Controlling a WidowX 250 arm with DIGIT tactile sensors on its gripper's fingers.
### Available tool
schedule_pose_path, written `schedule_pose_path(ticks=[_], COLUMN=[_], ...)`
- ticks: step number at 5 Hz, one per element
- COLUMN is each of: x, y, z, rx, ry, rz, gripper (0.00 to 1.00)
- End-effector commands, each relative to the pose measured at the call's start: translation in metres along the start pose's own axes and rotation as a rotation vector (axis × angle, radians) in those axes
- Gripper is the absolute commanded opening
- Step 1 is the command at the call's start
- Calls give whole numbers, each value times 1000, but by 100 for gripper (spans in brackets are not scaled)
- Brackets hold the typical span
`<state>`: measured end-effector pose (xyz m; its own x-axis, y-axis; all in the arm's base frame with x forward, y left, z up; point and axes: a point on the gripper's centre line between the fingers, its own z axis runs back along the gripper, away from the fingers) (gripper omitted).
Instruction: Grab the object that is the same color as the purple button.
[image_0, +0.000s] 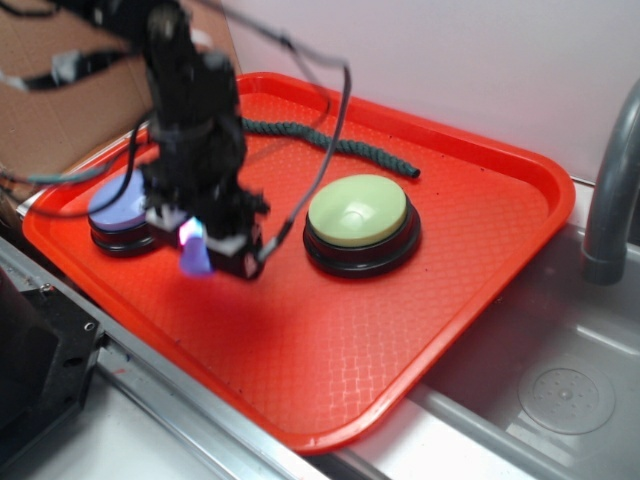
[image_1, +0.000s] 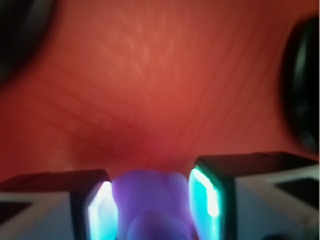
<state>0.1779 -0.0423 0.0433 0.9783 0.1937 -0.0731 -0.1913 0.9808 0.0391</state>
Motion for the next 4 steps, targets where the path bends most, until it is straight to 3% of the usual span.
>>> schedule_pose_path(ticks=[1,2,3,4], x=[19,11,10,19], y=[23,38,37,33], z=[109,158,156,144], rx=[-81,-123,-134,-61], ry=[-113,-191,-228,-179], rz=[-54,-59,-57,-51], gripper=[0,0,0,0])
